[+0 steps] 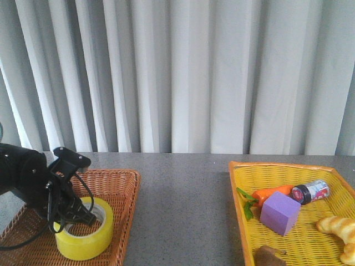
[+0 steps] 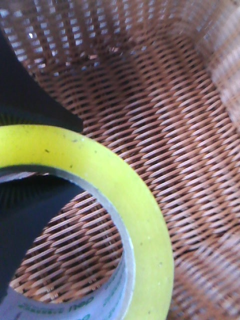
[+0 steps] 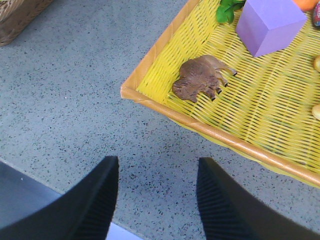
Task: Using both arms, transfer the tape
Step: 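Carry the tape roll with the left gripper into the brown basket, then open the left gripper and raise it away from the tape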
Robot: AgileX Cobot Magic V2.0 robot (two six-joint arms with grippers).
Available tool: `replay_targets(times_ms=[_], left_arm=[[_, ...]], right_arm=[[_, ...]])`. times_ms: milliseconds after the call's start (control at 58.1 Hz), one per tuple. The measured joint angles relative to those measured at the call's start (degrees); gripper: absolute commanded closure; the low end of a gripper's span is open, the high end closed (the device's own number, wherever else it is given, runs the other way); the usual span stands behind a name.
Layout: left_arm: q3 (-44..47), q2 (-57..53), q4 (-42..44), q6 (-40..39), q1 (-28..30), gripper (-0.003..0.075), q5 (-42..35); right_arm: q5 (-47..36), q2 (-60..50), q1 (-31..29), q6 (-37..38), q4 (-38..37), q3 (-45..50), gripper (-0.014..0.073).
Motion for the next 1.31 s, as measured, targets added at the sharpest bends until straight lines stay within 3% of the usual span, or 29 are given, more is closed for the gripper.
replay_targets(times_ms=[258,361,843,1307], left_arm=[[0.0,1.5,0.0,-0.1,0.0,0.0225,1.1],[0.0,0.6,0.0,-0.1,0.0,0.0164,1.4],[1.2,-18.3,-2.9,-0.4,0.0,0.0162,8.9],[24.8,-50.1,-3.7,-0.4,0.0,0.0164,8.5]], right_arm=[[0.0,0.0,0.0,0.0,0.0,0.0,0.0232],[0.0,0.0,0.0,0.0,0.0,0.0,0.0232],[0.0,0.0,0.0,0.0,0.0,0.0,0.0232],[-0.8,0.0,0.0,0.0,0.0,0.0,0.0232]])
